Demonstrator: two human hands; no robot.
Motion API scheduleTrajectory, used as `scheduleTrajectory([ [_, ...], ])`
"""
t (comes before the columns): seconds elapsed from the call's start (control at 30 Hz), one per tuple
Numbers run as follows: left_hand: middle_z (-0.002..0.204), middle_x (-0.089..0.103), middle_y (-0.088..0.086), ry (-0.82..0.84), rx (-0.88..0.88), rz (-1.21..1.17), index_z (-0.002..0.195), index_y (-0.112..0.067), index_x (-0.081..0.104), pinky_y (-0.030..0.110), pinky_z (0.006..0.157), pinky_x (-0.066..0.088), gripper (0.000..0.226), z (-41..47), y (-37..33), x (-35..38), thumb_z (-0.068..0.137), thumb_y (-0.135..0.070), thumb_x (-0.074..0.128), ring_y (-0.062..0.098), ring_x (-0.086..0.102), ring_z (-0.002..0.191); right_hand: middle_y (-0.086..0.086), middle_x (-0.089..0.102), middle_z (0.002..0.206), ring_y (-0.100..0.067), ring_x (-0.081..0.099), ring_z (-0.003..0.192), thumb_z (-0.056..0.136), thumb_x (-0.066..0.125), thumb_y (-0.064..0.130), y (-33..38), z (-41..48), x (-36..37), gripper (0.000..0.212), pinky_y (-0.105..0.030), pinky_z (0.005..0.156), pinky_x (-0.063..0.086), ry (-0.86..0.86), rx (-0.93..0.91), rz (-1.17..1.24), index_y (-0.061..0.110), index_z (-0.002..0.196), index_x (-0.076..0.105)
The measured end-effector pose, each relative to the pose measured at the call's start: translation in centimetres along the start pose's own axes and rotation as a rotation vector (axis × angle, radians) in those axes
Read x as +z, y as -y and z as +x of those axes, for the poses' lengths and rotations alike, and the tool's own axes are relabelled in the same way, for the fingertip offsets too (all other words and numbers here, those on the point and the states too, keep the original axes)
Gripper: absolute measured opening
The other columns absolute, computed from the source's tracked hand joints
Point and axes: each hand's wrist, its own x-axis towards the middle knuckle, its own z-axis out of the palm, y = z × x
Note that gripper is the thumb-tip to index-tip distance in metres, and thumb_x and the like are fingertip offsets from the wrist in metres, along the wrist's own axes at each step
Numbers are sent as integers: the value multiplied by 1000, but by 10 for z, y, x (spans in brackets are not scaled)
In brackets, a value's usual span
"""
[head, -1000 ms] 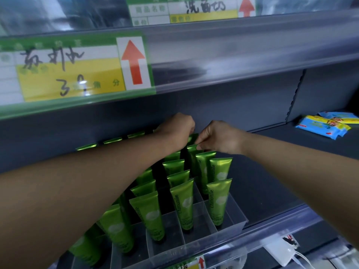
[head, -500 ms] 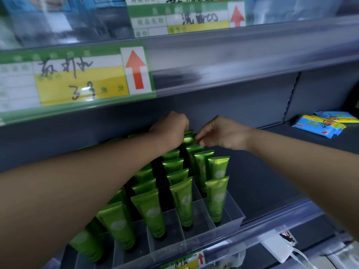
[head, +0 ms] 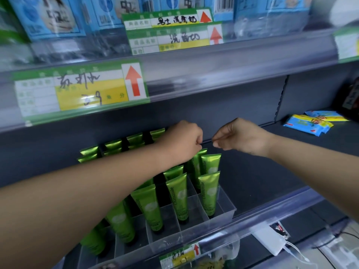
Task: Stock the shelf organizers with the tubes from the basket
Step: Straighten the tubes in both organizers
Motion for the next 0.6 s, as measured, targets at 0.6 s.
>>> scheduleTrajectory([
  [0.6,103,68,10,76,-50,86,105,-15,69,35,83,52,22,-1,7,19,84,-9,64,28,64,94,9,70,69,-12,70,66,76,76,9,-15,-8,28,18,-17,68,57,43,-9,150,26,70,73],
])
